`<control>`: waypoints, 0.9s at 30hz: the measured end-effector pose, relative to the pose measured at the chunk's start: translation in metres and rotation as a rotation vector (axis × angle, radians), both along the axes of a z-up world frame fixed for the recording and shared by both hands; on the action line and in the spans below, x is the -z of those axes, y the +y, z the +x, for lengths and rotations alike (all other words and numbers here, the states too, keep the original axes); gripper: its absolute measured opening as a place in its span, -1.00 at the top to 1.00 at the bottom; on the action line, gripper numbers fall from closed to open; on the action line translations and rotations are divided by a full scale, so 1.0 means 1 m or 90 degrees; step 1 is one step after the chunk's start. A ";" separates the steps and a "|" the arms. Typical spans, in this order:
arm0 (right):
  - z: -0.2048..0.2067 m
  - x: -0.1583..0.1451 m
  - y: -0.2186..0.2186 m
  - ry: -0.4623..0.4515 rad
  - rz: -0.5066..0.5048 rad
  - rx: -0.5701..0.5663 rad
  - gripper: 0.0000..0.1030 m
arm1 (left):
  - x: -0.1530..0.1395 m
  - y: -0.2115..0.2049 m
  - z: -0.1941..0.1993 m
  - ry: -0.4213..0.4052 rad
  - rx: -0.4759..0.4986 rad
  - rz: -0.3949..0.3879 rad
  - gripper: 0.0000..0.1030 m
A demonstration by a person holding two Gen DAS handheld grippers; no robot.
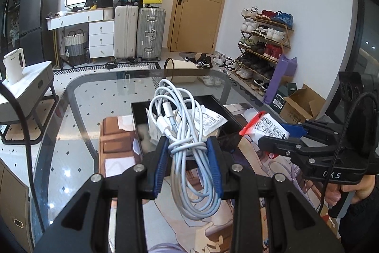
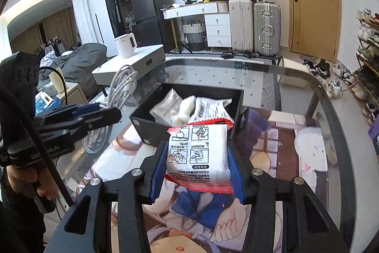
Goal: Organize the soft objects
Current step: 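Carry the white cable and red-edged sachet over the black box with both tools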
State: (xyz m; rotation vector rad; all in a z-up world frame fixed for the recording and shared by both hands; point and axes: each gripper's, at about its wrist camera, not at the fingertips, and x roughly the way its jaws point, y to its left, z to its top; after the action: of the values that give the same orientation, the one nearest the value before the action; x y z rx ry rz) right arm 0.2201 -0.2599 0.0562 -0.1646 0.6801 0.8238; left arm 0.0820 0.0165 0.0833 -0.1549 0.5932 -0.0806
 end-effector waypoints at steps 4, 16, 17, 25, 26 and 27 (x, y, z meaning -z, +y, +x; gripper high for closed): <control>0.004 -0.010 0.005 -0.008 0.005 0.000 0.07 | -0.004 0.002 0.006 -0.007 0.002 0.007 0.39; 0.027 -0.013 0.022 0.001 0.002 0.001 0.07 | -0.006 0.007 0.023 -0.011 -0.004 0.017 0.39; 0.030 -0.012 0.024 0.005 0.002 0.000 0.07 | -0.006 0.007 0.026 -0.009 -0.005 0.017 0.39; 0.048 -0.005 0.032 0.020 0.002 0.007 0.07 | 0.001 0.007 0.048 -0.008 -0.002 0.028 0.39; 0.050 -0.004 0.033 0.019 0.001 0.006 0.07 | 0.002 0.007 0.050 -0.010 -0.001 0.028 0.39; 0.051 -0.003 0.034 0.018 0.001 0.005 0.07 | 0.003 0.006 0.053 -0.010 0.000 0.029 0.39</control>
State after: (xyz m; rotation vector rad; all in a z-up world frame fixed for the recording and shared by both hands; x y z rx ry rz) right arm 0.2710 -0.2259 0.0593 -0.1482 0.7067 0.8210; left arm 0.1351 0.0226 0.0807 -0.1102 0.5782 -0.0688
